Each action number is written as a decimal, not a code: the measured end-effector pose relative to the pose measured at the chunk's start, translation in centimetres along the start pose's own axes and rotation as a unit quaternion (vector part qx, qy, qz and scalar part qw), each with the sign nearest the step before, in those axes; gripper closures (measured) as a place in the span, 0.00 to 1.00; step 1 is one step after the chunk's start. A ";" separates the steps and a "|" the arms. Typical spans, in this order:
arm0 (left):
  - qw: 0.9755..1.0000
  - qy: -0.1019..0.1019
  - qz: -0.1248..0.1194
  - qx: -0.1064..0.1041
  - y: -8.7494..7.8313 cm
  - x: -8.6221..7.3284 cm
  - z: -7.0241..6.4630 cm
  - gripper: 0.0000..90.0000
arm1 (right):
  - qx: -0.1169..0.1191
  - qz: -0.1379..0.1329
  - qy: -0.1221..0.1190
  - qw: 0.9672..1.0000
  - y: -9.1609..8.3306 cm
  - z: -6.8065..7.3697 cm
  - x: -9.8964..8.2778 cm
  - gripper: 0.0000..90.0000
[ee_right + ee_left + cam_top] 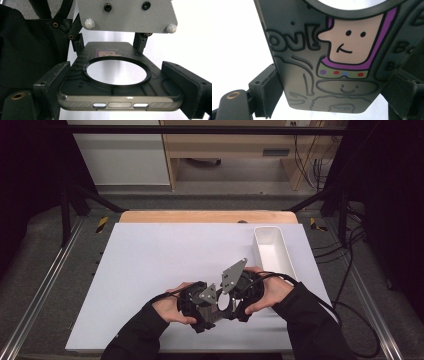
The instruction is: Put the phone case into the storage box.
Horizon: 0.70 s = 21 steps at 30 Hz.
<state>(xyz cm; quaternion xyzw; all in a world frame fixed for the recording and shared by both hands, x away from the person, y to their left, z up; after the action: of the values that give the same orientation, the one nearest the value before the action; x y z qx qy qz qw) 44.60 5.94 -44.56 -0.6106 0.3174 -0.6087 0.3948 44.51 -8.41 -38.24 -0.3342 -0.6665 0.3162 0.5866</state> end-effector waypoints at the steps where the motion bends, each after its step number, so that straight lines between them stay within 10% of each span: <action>1: 1.000 0.000 0.000 0.000 0.0 0.0 0.0 0.13 | -0.001 0.000 0.002 1.000 0.0 0.0 0.0 0.13; 21: 1.000 -0.011 -0.026 0.004 -0.5 -0.3 0.1 0.13 | -0.026 -0.043 0.014 0.999 -1.3 0.1 0.2 0.04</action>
<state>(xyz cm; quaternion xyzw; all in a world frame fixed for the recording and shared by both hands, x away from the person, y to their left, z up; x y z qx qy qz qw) 44.59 6.44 -44.25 -0.6235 0.2951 -0.6134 0.3846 44.30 -9.05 -37.09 -0.3249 -0.6798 0.2686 0.6002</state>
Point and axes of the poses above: each handheld gripper's, and its own axes: y roughly forward along the jaws, x roughly out of its top, z roughly to its left, the point moved 3 cm from there along y, roughly forward along the jaws, and after that the axes turned 1 degree about -y, right-handed, at the moved point
